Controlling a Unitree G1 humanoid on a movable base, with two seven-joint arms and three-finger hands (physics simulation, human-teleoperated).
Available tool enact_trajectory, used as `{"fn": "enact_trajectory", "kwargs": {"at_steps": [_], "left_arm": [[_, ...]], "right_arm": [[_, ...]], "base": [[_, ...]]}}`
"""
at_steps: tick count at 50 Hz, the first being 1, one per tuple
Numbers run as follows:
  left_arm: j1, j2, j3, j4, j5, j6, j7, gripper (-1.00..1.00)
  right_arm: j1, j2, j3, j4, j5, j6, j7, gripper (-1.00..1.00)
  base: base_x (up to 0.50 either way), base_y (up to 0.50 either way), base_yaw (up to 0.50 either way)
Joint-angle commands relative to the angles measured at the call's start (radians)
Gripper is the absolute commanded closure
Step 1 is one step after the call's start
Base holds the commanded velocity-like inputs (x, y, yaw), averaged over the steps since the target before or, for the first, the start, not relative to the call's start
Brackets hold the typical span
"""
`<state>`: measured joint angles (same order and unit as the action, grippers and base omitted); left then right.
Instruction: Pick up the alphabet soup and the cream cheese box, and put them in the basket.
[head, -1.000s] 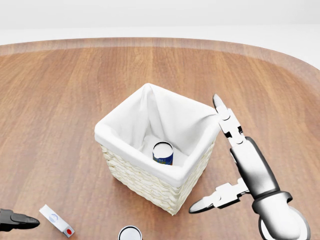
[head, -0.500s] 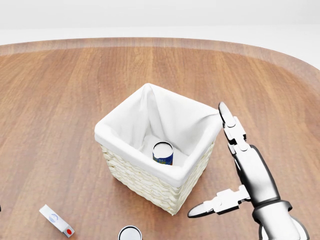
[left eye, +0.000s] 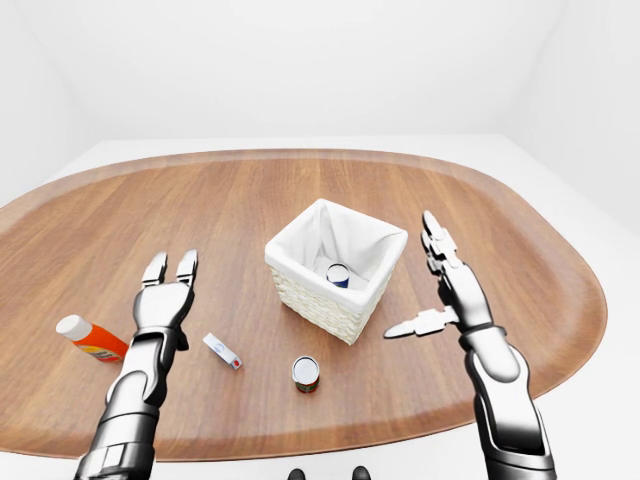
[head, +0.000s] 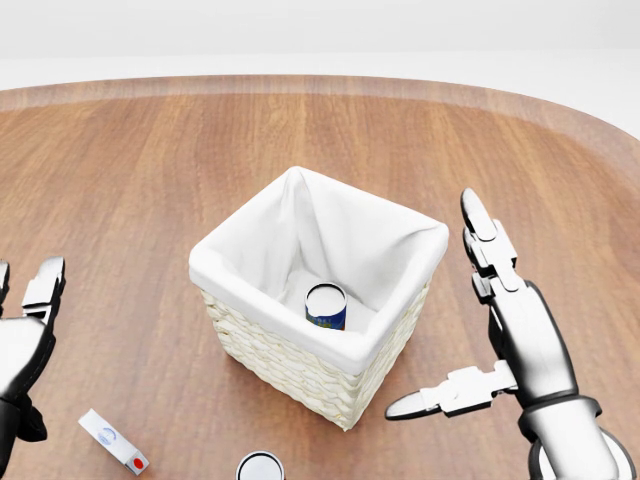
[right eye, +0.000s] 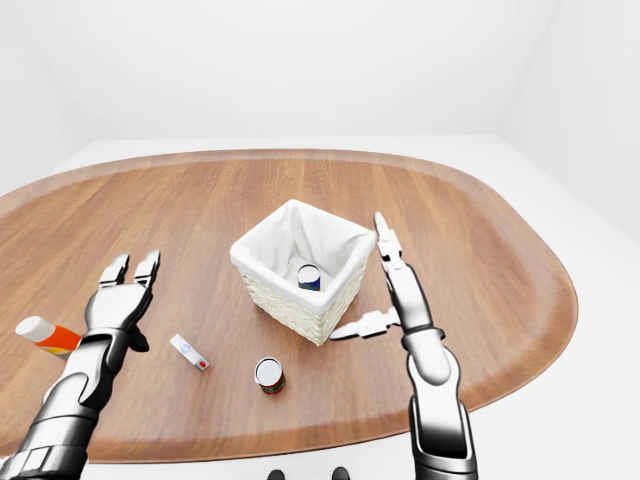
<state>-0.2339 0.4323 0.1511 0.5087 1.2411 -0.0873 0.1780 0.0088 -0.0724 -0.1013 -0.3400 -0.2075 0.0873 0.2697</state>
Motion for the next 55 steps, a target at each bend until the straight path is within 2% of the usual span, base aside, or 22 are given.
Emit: {"fn": "enact_trajectory", "kwargs": {"at_steps": [1,3,8,15,17,23,29,42,47,52,55], "left_arm": [[-0.119,0.007,-0.072,0.255,0.005,0.0,0.102,-1.0],[-0.178,0.014,-0.089,0.373,-0.001,0.0,0.145,-1.0],[-0.267,0.023,-0.122,0.527,-0.037,0.0,0.197,-1.0],[-0.328,0.007,-0.159,0.645,-0.095,0.0,0.217,-1.0],[-0.335,0.001,-0.168,0.678,-0.109,0.0,0.207,-1.0],[-0.36,0.0,-0.217,0.753,-0.073,0.0,0.18,-1.0],[-0.387,-0.012,-0.219,0.783,-0.065,0.0,0.137,-1.0],[-0.421,-0.03,-0.231,0.831,-0.035,0.0,0.126,-1.0],[-0.411,-0.055,-0.241,0.85,-0.01,0.0,0.131,-1.0],[-0.413,-0.056,-0.244,0.862,0.027,0.0,0.157,-1.0],[-0.396,-0.067,-0.251,0.87,0.053,0.0,0.141,-1.0]], "right_arm": [[-0.007,-0.004,-0.021,-0.018,0.038,0.0,-0.008,-1.0],[-0.021,-0.006,-0.027,-0.017,0.047,0.0,-0.012,-1.0],[-0.008,-0.004,-0.025,-0.036,0.059,0.0,-0.016,-1.0],[-0.018,-0.009,-0.041,-0.041,0.078,0.0,-0.018,-1.0],[-0.02,-0.01,-0.043,-0.04,0.084,0.0,-0.022,-1.0],[-0.022,-0.012,-0.051,-0.042,0.101,0.0,-0.026,-1.0],[-0.027,-0.013,-0.056,-0.036,0.113,0.0,-0.035,-1.0],[-0.03,-0.016,-0.07,-0.063,0.145,0.0,-0.041,-1.0],[-0.033,-0.018,-0.078,-0.057,0.163,0.0,-0.046,-1.0],[-0.033,-0.021,-0.077,-0.053,0.167,0.0,-0.05,-1.0],[-0.038,-0.021,-0.078,-0.054,0.169,0.0,-0.054,-1.0]], "base": [[0.0,0.0,0.0],[0.0,0.0,0.0],[0.0,0.0,0.0],[0.0,0.0,0.0],[0.0,0.0,0.0],[0.0,0.0,0.0],[0.0,0.0,0.0],[0.0,0.0,0.0],[0.0,0.0,0.0],[0.0,0.0,0.0],[0.0,0.0,0.0]]}}
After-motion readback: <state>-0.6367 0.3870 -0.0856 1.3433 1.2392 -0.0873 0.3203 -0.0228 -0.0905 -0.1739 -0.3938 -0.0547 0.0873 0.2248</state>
